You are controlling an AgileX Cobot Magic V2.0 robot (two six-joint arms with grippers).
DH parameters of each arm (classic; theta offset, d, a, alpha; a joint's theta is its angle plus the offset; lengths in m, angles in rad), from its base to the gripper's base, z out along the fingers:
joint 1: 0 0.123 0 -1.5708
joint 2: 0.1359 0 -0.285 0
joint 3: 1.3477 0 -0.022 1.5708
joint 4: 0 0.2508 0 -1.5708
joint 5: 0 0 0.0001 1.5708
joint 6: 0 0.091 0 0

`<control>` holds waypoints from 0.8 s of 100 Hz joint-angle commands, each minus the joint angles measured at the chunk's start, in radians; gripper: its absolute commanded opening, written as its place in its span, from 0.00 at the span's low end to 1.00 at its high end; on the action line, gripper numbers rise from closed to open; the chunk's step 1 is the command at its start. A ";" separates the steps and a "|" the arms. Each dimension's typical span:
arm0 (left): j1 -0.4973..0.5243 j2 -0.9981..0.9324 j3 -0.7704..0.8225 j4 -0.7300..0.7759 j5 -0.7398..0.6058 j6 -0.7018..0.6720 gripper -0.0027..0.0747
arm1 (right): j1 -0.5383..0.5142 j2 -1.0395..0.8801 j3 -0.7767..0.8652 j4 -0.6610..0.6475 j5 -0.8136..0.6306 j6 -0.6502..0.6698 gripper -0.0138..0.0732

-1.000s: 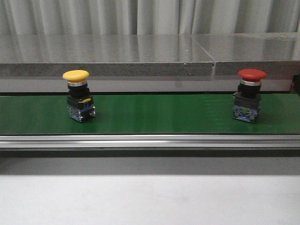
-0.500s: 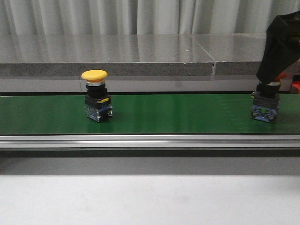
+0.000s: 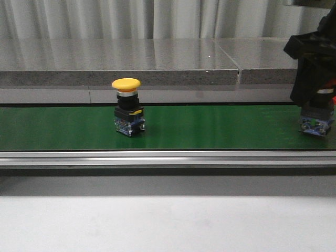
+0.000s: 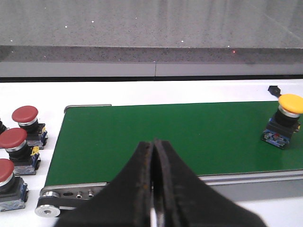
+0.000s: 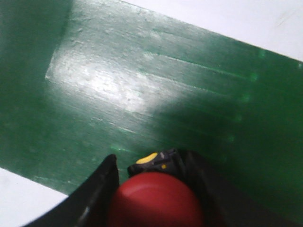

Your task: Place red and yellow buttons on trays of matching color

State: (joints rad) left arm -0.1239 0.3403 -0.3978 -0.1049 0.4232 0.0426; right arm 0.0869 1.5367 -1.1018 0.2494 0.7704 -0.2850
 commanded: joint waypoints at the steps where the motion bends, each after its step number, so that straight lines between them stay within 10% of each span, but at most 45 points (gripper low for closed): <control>1: -0.007 0.005 -0.027 -0.009 -0.076 0.000 0.01 | -0.032 -0.036 -0.082 0.009 0.020 -0.011 0.27; 48: -0.007 0.005 -0.027 -0.009 -0.076 0.000 0.01 | -0.473 0.133 -0.434 -0.013 0.088 -0.011 0.27; 80: -0.007 0.005 -0.027 -0.009 -0.076 0.000 0.01 | -0.591 0.323 -0.489 -0.002 -0.035 -0.011 0.27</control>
State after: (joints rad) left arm -0.1239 0.3403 -0.3962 -0.1049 0.4232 0.0426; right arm -0.4878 1.8744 -1.5532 0.2262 0.8147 -0.2850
